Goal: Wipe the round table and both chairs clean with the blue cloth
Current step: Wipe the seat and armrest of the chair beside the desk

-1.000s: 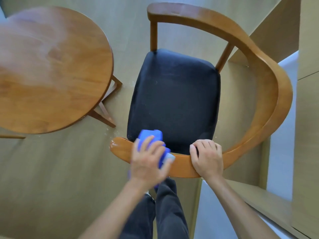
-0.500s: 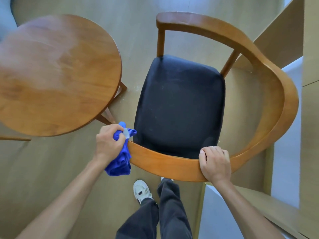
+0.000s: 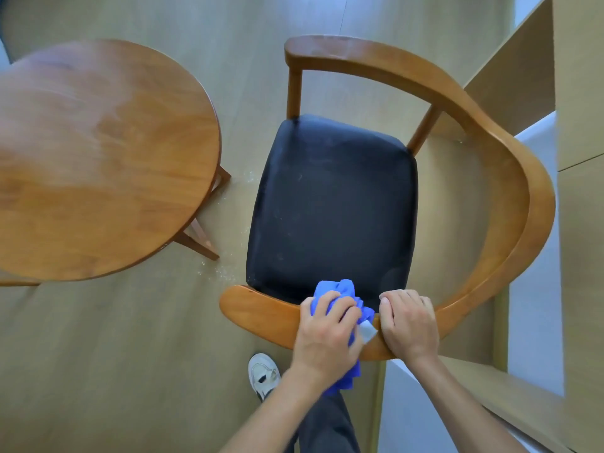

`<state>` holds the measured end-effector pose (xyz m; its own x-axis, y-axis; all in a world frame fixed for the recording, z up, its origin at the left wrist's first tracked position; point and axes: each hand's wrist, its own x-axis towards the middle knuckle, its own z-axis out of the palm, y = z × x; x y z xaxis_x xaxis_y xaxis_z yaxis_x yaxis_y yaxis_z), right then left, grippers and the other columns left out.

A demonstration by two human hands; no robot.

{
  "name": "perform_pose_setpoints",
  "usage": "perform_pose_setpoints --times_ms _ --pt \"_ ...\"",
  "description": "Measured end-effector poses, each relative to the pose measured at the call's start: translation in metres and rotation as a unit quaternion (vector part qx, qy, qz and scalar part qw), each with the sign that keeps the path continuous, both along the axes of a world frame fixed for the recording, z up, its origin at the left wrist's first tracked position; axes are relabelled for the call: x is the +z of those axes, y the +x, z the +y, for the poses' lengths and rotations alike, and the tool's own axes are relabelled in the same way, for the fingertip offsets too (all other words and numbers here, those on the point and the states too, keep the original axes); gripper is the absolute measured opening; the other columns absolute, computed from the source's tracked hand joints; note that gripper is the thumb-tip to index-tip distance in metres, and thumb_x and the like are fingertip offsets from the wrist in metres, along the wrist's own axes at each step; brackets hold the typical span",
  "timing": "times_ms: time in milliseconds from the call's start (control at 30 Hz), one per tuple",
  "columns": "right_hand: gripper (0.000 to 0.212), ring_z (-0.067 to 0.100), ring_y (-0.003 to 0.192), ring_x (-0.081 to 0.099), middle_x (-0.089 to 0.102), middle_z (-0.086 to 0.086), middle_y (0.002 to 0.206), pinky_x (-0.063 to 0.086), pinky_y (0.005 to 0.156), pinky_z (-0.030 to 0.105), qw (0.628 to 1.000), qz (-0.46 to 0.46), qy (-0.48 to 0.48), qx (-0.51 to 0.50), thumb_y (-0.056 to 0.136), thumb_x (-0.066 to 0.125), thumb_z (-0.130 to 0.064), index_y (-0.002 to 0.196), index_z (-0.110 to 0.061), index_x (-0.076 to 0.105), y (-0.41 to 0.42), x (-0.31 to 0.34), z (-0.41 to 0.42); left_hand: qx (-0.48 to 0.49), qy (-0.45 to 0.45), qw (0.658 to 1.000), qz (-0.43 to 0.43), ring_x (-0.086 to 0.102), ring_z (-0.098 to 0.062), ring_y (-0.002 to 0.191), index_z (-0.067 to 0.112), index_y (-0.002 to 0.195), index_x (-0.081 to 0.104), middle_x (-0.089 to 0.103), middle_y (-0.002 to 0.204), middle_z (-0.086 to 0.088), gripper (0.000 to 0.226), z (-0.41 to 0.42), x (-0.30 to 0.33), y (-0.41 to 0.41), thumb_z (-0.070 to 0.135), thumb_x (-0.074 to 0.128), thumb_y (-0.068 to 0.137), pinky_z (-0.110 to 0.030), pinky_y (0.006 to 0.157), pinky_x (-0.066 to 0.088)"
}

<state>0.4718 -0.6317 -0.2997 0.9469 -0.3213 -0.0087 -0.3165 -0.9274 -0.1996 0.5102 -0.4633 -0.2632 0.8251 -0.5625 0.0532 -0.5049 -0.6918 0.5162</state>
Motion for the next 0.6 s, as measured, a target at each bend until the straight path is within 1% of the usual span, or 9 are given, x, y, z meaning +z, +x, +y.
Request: perform_pose_setpoints --times_ms 67,167,233,300,367,433,500,533,600 --pt "0.041 0.02 0.069 0.061 0.067 -0.002 0.072 0.044 0.067 0.03 1.0 -0.001 0.02 0.004 0.09 0.032 -0.028 0.072 -0.017 0.067 0.0 0.002 0.0 -0.007 -0.009 1.0 -0.019 0.058 -0.022 0.099 0.017 0.08 0.064 0.065 0.096 0.006 0.006 0.041 -0.001 0.022 0.019 0.062 0.074 -0.041 0.078 0.044" --pt "0.043 0.018 0.07 0.062 0.068 -0.002 0.074 0.047 0.069 0.03 0.999 -0.002 0.032 0.009 0.09 0.032 -0.032 0.074 -0.017 0.069 0.001 0.004 0.002 0.044 0.002 0.999 -0.029 0.06 -0.022 0.098 0.016 0.08 0.066 0.067 0.094 0.006 0.011 0.104 -0.003 0.065 0.019 0.057 0.075 -0.04 0.078 0.044" --pt "0.042 0.017 0.071 0.062 0.068 -0.002 0.075 0.048 0.07 0.031 0.999 0.002 0.033 0.008 0.09 0.032 -0.033 0.075 -0.018 0.069 0.0 0.005 0.003 0.157 -0.002 0.987 0.026 0.059 -0.023 0.095 0.015 0.081 0.066 0.067 0.091 0.004 0.019 0.137 -0.007 0.091 0.025 0.05 0.076 -0.04 0.078 0.045" --pt "0.042 0.017 0.07 0.062 0.068 -0.003 0.075 0.047 0.07 0.03 0.999 0.003 0.033 0.006 0.09 0.032 -0.033 0.075 -0.018 0.069 0.001 0.007 0.004 0.294 -0.013 0.95 0.105 0.056 -0.027 0.097 0.014 0.084 0.065 0.066 0.092 0.002 0.023 0.157 -0.008 0.108 0.027 0.046 0.077 -0.042 0.083 0.044" --pt "0.042 0.016 0.07 0.061 0.068 -0.004 0.075 0.047 0.07 0.029 0.999 0.012 0.035 0.006 0.09 0.033 -0.034 0.075 -0.019 0.069 0.003 0.01 0.005 0.377 -0.027 0.915 0.139 0.052 -0.03 0.103 0.013 0.086 0.064 0.063 0.093 0.003 0.013 0.163 -0.005 0.115 0.013 0.052 0.083 -0.042 0.087 0.042" --pt "0.042 0.015 0.072 0.062 0.069 -0.005 0.077 0.048 0.072 0.03 0.999 0.034 0.038 0.009 0.09 0.032 -0.036 0.077 -0.021 0.069 0.004 0.011 0.004 0.396 -0.054 0.904 0.151 0.051 -0.027 0.105 0.014 0.087 0.064 0.059 0.092 0.007 0.017 0.152 0.007 0.116 0.002 0.053 0.083 -0.034 0.085 0.039" --pt "0.041 0.015 0.079 0.064 0.07 -0.007 0.083 0.047 0.078 0.032 0.996 0.074 0.057 0.005 0.092 0.034 -0.039 0.084 -0.022 0.07 0.005 0.013 0.004 0.383 -0.101 0.905 0.156 0.052 -0.022 0.104 0.018 0.088 0.063 0.059 0.091 0.012 0.023 0.133 0.028 0.114 -0.002 0.052 0.082 -0.025 0.086 0.035" --pt "0.037 0.015 0.086 0.064 0.07 -0.008 0.088 0.045 0.084 0.033 0.993 0.089 0.084 -0.009 0.093 0.037 -0.038 0.089 -0.023 0.07 0.008 0.017 0.004 0.369 -0.125 0.908 0.154 0.053 -0.02 0.104 0.019 0.089 0.063 0.059 0.092 0.015 0.025 0.122 0.038 0.112 -0.003 0.053 0.082 -0.023 0.088 0.035" --pt "0.023 0.012 0.099 0.058 0.066 -0.011 0.099 0.037 0.092 0.029 0.978 0.101 0.178 -0.035 0.097 0.047 -0.03 0.099 -0.024 0.069 0.022 0.039 0.011 0.332 -0.168 0.916 0.151 0.054 -0.016 0.104 0.021 0.091 0.063 0.057 0.097 0.021 0.027 0.099 0.062 0.111 -0.003 0.053 0.082 -0.023 0.091 0.037"
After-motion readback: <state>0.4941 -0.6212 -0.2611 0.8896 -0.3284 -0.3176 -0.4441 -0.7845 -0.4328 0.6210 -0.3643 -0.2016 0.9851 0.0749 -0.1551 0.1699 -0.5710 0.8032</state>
